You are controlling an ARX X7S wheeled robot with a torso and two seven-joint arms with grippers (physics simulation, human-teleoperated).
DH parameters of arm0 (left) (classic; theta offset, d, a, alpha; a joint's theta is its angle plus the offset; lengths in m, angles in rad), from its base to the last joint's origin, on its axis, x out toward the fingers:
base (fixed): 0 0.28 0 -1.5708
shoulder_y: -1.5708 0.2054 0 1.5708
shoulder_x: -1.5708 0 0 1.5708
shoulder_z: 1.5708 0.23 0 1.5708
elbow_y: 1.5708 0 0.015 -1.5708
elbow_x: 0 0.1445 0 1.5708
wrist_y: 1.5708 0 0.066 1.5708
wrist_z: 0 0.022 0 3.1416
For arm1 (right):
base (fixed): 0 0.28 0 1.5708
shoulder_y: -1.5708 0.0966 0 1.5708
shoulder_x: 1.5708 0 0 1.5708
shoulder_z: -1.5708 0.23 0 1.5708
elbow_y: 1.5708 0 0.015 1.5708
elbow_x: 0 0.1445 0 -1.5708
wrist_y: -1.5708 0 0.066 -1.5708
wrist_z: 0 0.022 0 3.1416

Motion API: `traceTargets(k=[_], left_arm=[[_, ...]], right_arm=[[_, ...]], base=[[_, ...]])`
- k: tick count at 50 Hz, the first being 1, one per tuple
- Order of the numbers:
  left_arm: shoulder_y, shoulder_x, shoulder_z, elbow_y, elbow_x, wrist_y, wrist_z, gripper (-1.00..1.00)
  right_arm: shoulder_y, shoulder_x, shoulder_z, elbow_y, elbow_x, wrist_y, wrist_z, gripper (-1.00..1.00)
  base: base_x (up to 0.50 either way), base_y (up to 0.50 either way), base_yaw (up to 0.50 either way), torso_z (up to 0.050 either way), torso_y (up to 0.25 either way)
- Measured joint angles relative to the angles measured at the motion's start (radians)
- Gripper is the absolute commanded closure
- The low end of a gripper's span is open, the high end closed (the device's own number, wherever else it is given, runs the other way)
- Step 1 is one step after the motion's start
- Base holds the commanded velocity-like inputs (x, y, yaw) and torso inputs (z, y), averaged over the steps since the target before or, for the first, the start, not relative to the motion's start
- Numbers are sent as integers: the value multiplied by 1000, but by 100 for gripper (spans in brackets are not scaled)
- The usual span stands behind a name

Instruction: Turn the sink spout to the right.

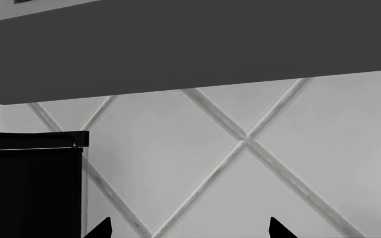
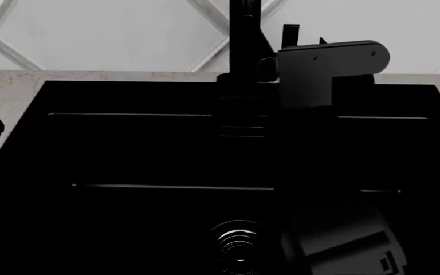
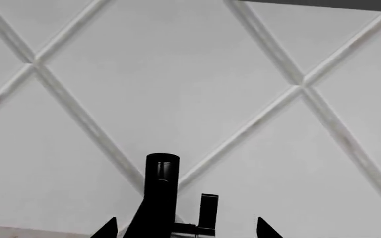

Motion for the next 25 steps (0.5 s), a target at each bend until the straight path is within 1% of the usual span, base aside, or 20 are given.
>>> traceTargets(k=[25], left_arm=[[-1,-4,3,-2,-6,-1,-6,-100]], right_arm=[[-1,32,15,-7,4,10,22,-100]], base=[[0,0,0,0,0]])
